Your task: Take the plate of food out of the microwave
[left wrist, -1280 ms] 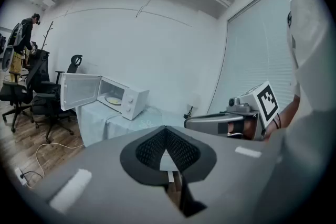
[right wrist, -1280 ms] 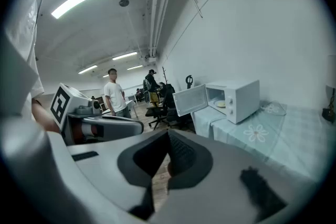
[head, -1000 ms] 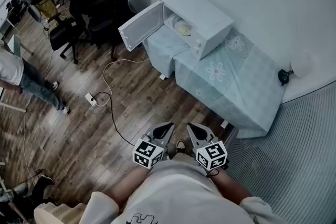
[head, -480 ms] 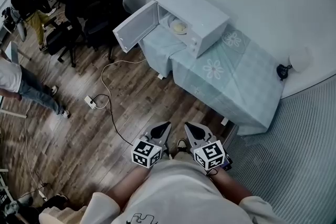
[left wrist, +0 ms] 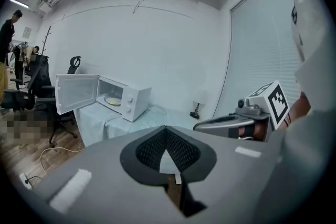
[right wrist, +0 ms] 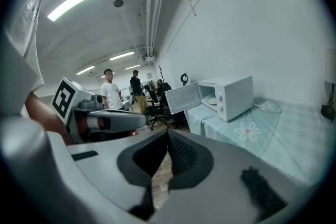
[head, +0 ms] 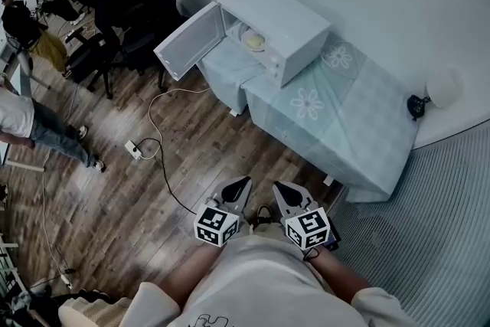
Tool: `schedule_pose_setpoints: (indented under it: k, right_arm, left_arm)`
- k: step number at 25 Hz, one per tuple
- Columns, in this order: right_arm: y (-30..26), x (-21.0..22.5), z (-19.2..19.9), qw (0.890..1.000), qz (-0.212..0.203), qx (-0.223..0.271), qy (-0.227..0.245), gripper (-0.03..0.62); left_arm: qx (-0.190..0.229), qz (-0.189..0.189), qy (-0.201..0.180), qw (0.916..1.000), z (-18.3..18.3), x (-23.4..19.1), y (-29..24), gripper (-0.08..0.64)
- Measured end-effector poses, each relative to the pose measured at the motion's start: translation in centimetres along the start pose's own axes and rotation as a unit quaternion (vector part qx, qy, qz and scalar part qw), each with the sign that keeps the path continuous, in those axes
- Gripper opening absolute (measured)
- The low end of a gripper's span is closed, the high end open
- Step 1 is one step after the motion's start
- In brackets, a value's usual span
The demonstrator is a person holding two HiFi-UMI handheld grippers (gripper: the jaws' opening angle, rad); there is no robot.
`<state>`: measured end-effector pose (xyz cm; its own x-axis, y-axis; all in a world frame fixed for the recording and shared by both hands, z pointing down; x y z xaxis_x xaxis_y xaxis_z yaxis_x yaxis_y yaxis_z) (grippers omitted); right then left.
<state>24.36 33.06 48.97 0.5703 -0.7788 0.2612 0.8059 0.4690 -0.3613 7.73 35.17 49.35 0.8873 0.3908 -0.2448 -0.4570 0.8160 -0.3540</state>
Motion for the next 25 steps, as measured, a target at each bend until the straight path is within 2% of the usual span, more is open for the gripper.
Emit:
schedule_pose_setpoints:
  k: [6, 10, 16, 19, 25]
  right_arm:
    - [-1.6, 2.5, -0.2, 1.000, -0.019, -0.020, -0.011, 0.013]
    - [-5.4, 4.6, -1.1, 0.999, -0.024, -0.035, -0.017, 0.012]
    - [-14.6, 8.1, -3.9, 0.998, -0.021, -0.061, -0.013, 0.012]
    - [-20.6, 10.6, -6.5, 0.997, 0.003, -0.071, -0.025, 0.012]
    - [-30.1, 15.0, -12.2, 0.994, 0.067, -0.059, -0.056, 0.013]
  left_arm:
    - [-0.010, -0.010, 0.024, 0.9996, -0.3, 0.4, -2.0, 0.003]
    - [-0.010, -0.019, 0.029, 0.9994, -1.4, -3.1, -4.0, 0.003]
    - [-0.007, -0.016, 0.040, 0.9991, -3.6, -12.0, -8.1, 0.002]
    - [-0.013, -0.009, 0.047, 0.9988, -6.0, -18.0, -10.5, 0.003]
    - [-0.033, 0.050, 0.000, 0.9982, -12.0, -28.8, -15.3, 0.003]
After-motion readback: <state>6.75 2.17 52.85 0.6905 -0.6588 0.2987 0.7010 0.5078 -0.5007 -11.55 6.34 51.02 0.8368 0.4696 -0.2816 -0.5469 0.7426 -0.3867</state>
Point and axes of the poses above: the fingertips, and each gripper's own axes: y backward along the fingers, x to its right, z out of its underside, the point moved 8 cm from there along y, backward along the fingers, and after that the axes turned 4 degrees about -z, right-handed, at the moved point
